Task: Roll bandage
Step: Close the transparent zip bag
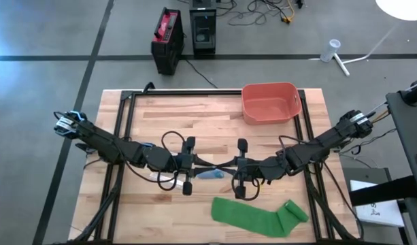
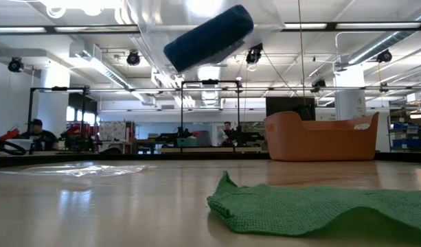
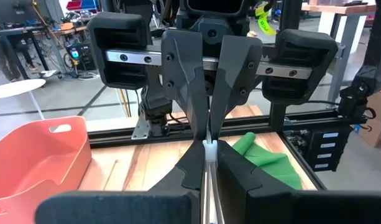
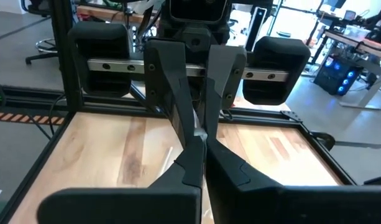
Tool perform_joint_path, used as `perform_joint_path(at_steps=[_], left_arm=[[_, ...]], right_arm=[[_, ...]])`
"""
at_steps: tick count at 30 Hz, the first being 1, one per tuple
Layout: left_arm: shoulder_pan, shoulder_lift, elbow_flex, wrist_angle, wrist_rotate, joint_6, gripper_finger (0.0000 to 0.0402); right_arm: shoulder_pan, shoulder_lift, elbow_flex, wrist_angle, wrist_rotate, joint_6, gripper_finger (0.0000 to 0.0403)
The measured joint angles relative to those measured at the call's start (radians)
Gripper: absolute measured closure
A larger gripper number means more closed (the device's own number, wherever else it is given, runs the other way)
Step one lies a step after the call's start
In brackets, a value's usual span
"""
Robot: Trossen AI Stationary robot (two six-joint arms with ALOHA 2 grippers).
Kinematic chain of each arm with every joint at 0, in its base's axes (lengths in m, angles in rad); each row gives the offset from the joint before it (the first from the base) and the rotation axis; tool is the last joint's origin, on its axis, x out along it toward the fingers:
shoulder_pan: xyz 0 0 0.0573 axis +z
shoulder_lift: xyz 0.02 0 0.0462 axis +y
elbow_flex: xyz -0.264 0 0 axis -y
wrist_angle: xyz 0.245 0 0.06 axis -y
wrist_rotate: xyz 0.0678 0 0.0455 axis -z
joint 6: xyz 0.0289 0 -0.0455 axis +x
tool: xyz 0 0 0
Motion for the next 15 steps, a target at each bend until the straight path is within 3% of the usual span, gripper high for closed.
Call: perform_joint_path(at_steps=[15], left_arm=[[0.0, -0.07, 0.001, -0.141, 0.003, 0.0, 0.0388]], right_arm=[[0.018, -0.036, 0.0, -0.055, 0.002, -0.001, 0.0403]])
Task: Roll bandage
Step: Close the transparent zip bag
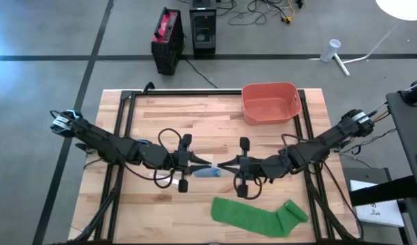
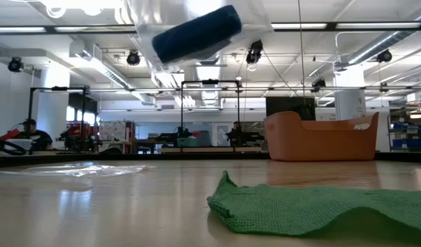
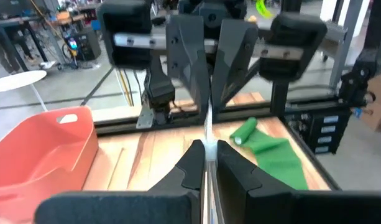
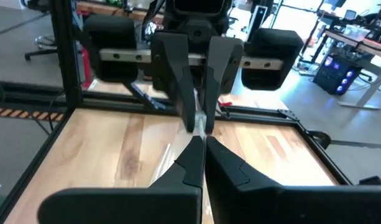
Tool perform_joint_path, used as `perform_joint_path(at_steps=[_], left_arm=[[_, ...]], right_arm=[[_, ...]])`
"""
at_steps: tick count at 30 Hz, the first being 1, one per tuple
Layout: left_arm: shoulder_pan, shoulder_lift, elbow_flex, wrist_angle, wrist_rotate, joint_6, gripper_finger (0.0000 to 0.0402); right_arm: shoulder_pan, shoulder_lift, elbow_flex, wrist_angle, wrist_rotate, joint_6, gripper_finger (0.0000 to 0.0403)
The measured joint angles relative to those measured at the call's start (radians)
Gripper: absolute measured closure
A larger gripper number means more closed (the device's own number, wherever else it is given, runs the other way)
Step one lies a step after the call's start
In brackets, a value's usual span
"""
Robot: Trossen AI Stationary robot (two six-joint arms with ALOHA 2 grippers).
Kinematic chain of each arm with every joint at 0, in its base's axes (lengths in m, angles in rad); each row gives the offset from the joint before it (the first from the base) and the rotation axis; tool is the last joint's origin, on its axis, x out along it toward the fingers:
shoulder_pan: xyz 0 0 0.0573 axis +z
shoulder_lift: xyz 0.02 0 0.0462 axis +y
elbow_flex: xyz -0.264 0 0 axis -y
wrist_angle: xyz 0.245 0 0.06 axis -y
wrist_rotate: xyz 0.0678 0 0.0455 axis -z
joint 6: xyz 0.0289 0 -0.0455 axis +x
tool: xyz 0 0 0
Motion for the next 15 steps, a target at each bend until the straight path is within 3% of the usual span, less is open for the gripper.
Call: perform_joint_path(at_steps=[9, 15], left_arm=[[-0.003, -0.1, 0.001, -0.27, 0.002, -0.092, 0.0388], [-0.007, -0.166, 0.002, -0.429, 0.027, -0.146, 0.0388]], right_arm=[[0.029, -0.072, -0.002, -0.121, 0.001, 0.01, 0.0402], [0.034, -0.137, -0.002, -0.268, -0.001, 0.106, 0.0402]])
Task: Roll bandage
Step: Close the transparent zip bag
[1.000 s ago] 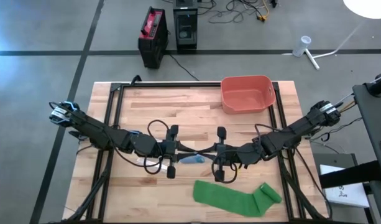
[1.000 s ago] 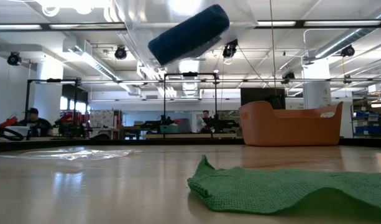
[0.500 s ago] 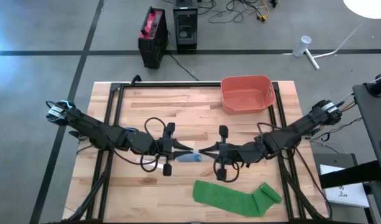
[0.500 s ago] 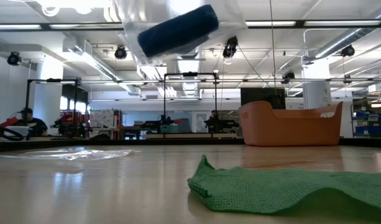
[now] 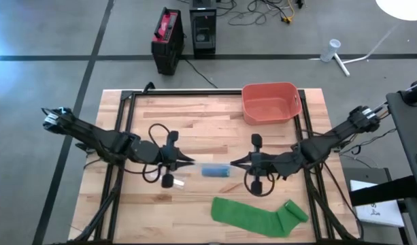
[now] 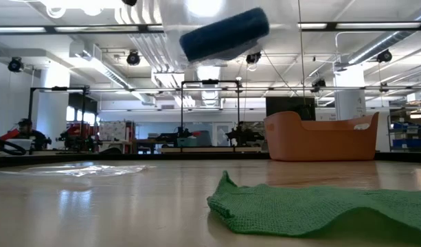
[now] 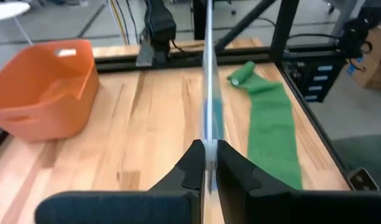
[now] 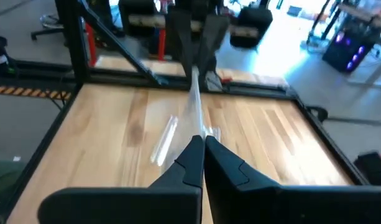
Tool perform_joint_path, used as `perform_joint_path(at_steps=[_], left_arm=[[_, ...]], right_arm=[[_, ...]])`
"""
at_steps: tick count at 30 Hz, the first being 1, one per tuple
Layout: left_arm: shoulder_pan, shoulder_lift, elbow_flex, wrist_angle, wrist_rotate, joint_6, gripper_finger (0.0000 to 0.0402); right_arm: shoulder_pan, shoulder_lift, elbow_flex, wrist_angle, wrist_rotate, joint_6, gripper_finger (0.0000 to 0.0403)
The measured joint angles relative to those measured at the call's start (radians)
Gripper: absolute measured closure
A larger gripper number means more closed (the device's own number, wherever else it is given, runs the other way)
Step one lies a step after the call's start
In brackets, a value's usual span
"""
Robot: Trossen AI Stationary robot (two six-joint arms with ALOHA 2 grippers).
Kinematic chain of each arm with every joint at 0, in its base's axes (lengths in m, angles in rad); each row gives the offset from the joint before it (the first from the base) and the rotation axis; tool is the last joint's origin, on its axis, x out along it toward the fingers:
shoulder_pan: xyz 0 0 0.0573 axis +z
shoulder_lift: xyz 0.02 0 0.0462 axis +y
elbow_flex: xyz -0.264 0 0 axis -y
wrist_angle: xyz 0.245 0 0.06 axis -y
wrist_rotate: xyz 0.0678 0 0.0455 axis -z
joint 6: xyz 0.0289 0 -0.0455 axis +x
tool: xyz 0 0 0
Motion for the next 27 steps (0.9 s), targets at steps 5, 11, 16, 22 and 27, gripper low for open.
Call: perform_joint_path(at_steps=[5, 11, 16, 22, 27], left_arm=[[-0.005, -0.037, -0.003, -0.131, 0.009, -0.055, 0.0388], [-0.004, -0.046, -0.008, -0.169, -0.002, -0.1, 0.0388], [-0.004, 0.008, -0.008, -0.11, -0.001, -0.083, 0.0388], [-0.006, 0.106, -0.008, -0.05, 0.001, -0.071, 0.0388], [-0.011, 0.173, -0.008, -0.02, 0.008, -0.071, 0.0388]], right_arm=[[0.003, -0.038, 0.002, -0.076, 0.0, 0.046, 0.0402], [0.001, -0.031, 0.002, -0.074, 0.001, 0.065, 0.0402], [0.0, 0.039, 0.002, 0.016, 0.001, 0.003, 0.0402], [-0.008, 0.162, 0.002, 0.224, -0.011, -0.101, 0.0395], [-0.038, 0.249, 0.018, 0.234, -0.071, -0.089, 0.0348]])
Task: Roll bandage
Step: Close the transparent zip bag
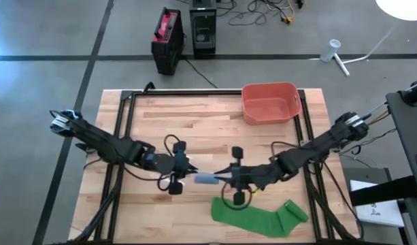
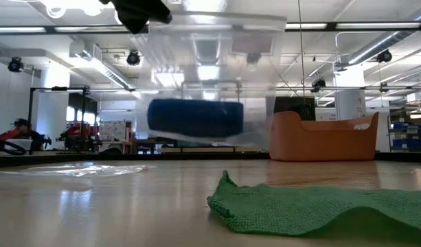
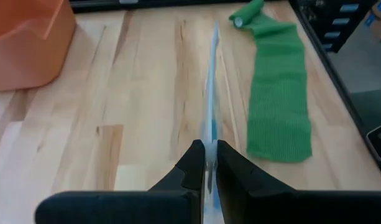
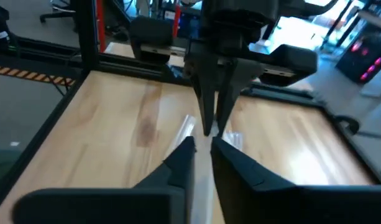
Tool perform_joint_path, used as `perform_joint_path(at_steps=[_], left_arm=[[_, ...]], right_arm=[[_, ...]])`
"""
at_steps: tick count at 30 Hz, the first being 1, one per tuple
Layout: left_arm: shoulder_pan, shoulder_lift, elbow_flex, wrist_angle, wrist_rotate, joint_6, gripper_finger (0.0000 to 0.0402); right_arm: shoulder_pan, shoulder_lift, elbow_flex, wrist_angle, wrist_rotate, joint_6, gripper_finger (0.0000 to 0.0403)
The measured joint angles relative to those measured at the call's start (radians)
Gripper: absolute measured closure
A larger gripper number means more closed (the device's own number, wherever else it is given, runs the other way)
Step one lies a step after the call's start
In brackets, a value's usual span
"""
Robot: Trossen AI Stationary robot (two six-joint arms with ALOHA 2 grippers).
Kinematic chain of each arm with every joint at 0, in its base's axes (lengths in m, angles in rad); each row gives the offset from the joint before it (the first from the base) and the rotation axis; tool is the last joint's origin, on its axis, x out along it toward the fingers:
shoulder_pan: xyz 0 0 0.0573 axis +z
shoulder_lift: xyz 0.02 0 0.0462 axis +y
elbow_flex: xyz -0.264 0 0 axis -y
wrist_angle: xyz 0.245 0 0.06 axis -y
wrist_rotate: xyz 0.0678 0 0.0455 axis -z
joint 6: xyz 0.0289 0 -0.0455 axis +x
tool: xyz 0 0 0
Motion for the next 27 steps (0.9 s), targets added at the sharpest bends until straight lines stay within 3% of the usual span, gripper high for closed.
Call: perform_joint_path(at_steps=[4, 9, 15, 19, 27], left_arm=[[-0.013, 0.041, 0.0, 0.042, 0.0, 0.018, 0.0388], [-0.029, 0.076, 0.0, 0.111, 0.002, 0.053, 0.0388], [-0.035, 0.086, 0.0, 0.119, 0.001, 0.047, 0.0388], [-0.039, 0.084, 0.0, 0.124, 0.001, 0.045, 0.0388], [-0.039, 0.082, 0.001, 0.125, 0.012, 0.044, 0.0388]], right_arm=[[-0.025, 0.054, 0.017, 0.001, -0.017, 0.037, 0.0312], [-0.067, 0.13, 0.018, -0.001, -0.162, 0.112, 0.0302], [-0.117, 0.179, 0.018, -0.005, -0.176, 0.21, 0.0322], [-0.132, 0.189, 0.019, -0.003, -0.243, 0.22, 0.0343], [-0.132, 0.163, 0.019, -0.006, -0.246, 0.224, 0.0393]])
